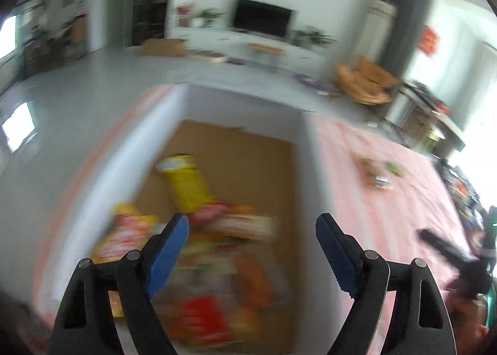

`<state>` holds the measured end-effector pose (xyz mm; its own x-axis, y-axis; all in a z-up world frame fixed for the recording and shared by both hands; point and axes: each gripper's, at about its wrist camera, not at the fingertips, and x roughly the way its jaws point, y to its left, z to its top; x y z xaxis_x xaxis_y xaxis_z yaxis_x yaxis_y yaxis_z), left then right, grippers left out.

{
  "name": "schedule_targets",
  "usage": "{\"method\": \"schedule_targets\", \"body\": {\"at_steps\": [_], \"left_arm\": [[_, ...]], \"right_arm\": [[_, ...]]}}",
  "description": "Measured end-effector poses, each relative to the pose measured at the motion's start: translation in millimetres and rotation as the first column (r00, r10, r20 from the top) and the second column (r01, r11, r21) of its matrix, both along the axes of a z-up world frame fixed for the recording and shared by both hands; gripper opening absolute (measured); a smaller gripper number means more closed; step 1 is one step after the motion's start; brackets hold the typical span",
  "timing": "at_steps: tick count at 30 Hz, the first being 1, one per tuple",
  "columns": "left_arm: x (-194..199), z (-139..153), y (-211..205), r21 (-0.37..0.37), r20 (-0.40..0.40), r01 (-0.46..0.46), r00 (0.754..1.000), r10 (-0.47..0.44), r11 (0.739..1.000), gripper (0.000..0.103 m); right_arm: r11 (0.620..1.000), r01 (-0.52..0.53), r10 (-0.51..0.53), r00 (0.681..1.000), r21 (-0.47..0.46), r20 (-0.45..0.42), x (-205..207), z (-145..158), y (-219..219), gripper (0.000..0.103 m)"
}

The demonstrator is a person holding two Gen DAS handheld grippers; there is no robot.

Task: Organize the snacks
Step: 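Carry both packs over the white box and open both grippers, then bring both empty grippers back over the bed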

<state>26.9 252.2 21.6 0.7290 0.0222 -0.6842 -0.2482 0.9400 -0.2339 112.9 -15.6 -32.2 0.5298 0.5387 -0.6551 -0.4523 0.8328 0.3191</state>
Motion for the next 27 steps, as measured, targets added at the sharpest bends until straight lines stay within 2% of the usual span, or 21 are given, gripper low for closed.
{"method": "schedule_targets", "body": {"at_steps": [2, 5, 7, 8, 10, 11, 13, 15, 18, 22, 27], "left_arm": [[10.9, 8.2, -40.1, -0.016, 0.031, 0.112, 0.993, -0.111, 0.994, 0.086], [29.6, 11.1, -107.8, -0.029, 0.044, 0.272, 0.962, -0.27, 0.962, 0.102], [46.9, -0.4, -158.2, -0.039, 0.028, 0.376, 0.927, -0.375, 0.926, 0.103], [52.0, -5.3, -172.4, -0.044, 0.01, 0.401, 0.916, -0.401, 0.915, 0.103], [77.7, -33.6, -207.5, -0.05, -0.039, 0.438, 0.897, -0.44, 0.897, 0.103], [92.0, -53.7, -223.4, -0.04, -0.075, 0.44, 0.894, -0.441, 0.897, 0.103], [116.7, -84.9, -242.4, 0.005, -0.133, 0.428, 0.896, -0.423, 0.904, 0.103], [131.5, -109.4, -249.3, 0.064, -0.163, 0.411, 0.903, -0.397, 0.909, 0.102], [155.7, -139.3, -260.8, 0.124, -0.215, 0.389, 0.909, -0.358, 0.913, 0.102], [164.1, -162.6, -258.4, 0.167, -0.249, 0.375, 0.911, -0.329, 0.912, 0.102], [145.1, -169.1, -248.5, 0.175, -0.216, 0.368, 0.919, -0.329, 0.913, 0.103]], "right_arm": [[0.989, 0.12, -0.121, 0.992, -0.082, -0.017, 11.6, -30.8, -44.5, 0.069], [0.943, 0.269, -0.278, 0.96, -0.199, -0.021, 19.5, -71.4, -106.8, 0.069], [0.902, 0.346, -0.356, 0.934, -0.257, 0.008, 17.6, -89.1, -139.0, 0.069], [0.887, 0.371, -0.379, 0.925, -0.274, 0.024, 15.8, -92.4, -149.0, 0.069], [0.85, 0.431, -0.43, 0.9, -0.303, 0.075, 9.6, -101.4, -170.4, 0.069], [0.836, 0.464, -0.467, 0.882, -0.294, 0.065, 6.1, -101.7, -177.6, 0.069], [0.84, 0.492, -0.497, 0.867, -0.226, 0.041, 8.1, -95.6, -186.5, 0.069], [0.827, 0.526, -0.522, 0.849, -0.2, 0.075, 3.5, -87.9, -188.8, 0.069], [0.824, 0.534, -0.533, 0.844, -0.19, 0.062, 4.6, -87.7, -193.7, 0.069], [0.808, 0.556, -0.56, 0.827, -0.193, 0.038, -4.0, -90.9, -207.4, 0.069], [0.796, 0.569, -0.583, 0.813, -0.209, -0.006, 4.5, -103.5, -213.6, 0.069]]}}
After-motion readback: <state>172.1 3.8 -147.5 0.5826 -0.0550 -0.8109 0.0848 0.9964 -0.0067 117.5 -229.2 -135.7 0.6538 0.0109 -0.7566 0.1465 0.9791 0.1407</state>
